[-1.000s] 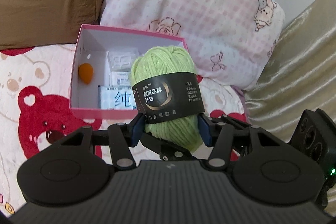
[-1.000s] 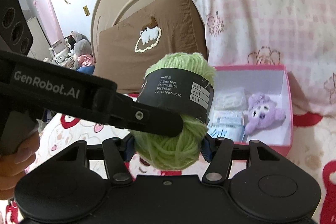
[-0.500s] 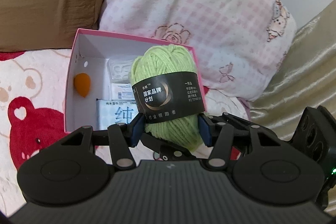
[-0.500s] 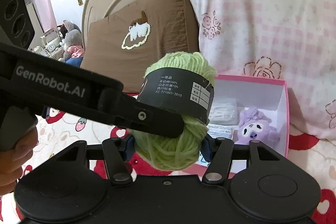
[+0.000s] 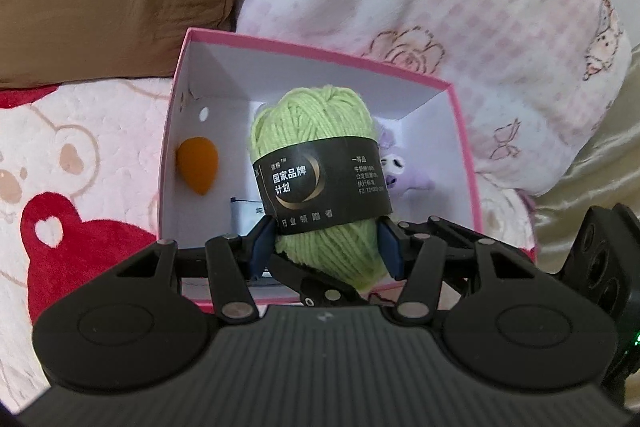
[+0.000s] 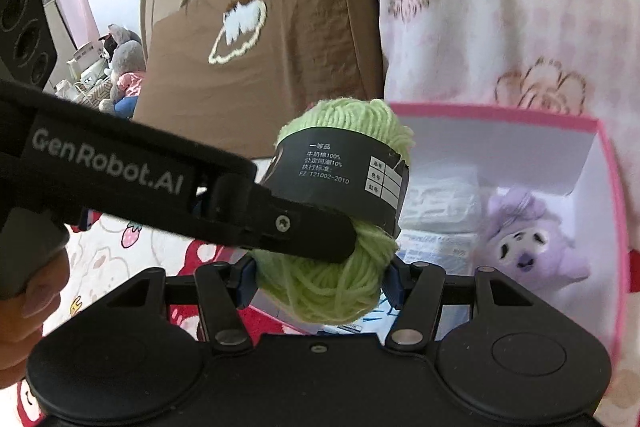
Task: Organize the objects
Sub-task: 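Lower the yarn ball into the pink box and open the left tool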
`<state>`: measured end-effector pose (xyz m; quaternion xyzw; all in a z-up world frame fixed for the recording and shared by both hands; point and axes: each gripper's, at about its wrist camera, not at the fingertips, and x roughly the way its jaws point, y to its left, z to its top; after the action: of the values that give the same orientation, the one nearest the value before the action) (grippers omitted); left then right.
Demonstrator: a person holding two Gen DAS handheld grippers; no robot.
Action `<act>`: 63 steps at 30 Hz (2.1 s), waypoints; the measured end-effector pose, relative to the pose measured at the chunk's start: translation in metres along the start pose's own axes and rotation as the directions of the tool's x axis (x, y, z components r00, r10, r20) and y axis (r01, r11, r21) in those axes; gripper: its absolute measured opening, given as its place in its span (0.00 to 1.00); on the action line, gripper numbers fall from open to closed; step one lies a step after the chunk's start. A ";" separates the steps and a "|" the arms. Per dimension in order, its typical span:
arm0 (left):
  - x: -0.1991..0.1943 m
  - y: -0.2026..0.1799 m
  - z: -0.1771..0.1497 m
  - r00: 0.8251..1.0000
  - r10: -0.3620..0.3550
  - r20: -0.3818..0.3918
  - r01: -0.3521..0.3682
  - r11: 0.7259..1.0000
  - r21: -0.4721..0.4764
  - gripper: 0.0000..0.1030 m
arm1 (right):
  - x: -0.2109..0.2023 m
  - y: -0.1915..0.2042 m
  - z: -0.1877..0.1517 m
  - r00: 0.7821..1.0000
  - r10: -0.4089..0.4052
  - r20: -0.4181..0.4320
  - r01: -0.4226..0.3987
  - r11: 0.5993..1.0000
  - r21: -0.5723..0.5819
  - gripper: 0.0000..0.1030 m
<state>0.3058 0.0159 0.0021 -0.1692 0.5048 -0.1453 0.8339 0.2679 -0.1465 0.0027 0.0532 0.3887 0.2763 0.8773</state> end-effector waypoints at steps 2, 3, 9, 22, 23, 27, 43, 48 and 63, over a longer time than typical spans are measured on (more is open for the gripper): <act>0.003 0.003 0.002 1.000 -0.007 -0.004 0.007 1.000 0.006 0.51 | 0.006 0.000 -0.001 1.000 -0.008 -0.011 0.008 1.000 0.001 0.62; 0.003 0.003 0.001 1.000 -0.002 0.001 0.002 1.000 0.013 0.51 | 0.007 0.001 -0.001 1.000 -0.017 -0.008 0.017 1.000 -0.002 0.62; 0.021 0.011 0.008 1.000 0.009 0.018 -0.010 0.999 0.045 0.51 | 0.022 -0.002 0.001 0.999 -0.040 -0.009 0.040 0.999 -0.008 0.62; 0.052 0.029 0.013 0.999 0.031 0.017 -0.031 0.999 -0.005 0.51 | 0.064 -0.019 0.009 0.993 -0.033 -0.111 0.040 0.997 0.062 0.64; 0.052 0.029 0.013 0.999 0.037 0.020 -0.037 0.999 0.006 0.51 | 0.067 -0.021 0.009 0.992 -0.025 -0.121 0.035 0.996 0.083 0.65; 0.054 0.022 0.011 0.997 0.066 0.031 -0.068 0.996 0.056 0.51 | 0.071 -0.023 0.006 0.990 -0.016 -0.143 0.028 0.996 0.087 0.67; 0.041 0.023 0.002 0.993 0.080 0.085 -0.087 0.993 0.078 0.45 | 0.051 -0.024 -0.007 0.997 -0.062 -0.046 0.063 0.998 0.004 0.53; 0.043 0.027 0.003 0.981 0.161 0.104 -0.170 0.982 0.081 0.35 | 0.056 -0.006 -0.006 0.997 -0.080 -0.019 0.078 0.995 -0.069 0.51; 0.055 0.020 0.000 0.967 0.204 0.151 -0.219 0.971 0.096 0.34 | 0.042 -0.014 -0.013 0.997 -0.064 -0.031 0.064 0.998 -0.011 0.54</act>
<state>0.3321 0.0114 -0.0495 -0.0770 0.4514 -0.0712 0.8861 0.2878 -0.1374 -0.0384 0.0320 0.4027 0.2506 0.8798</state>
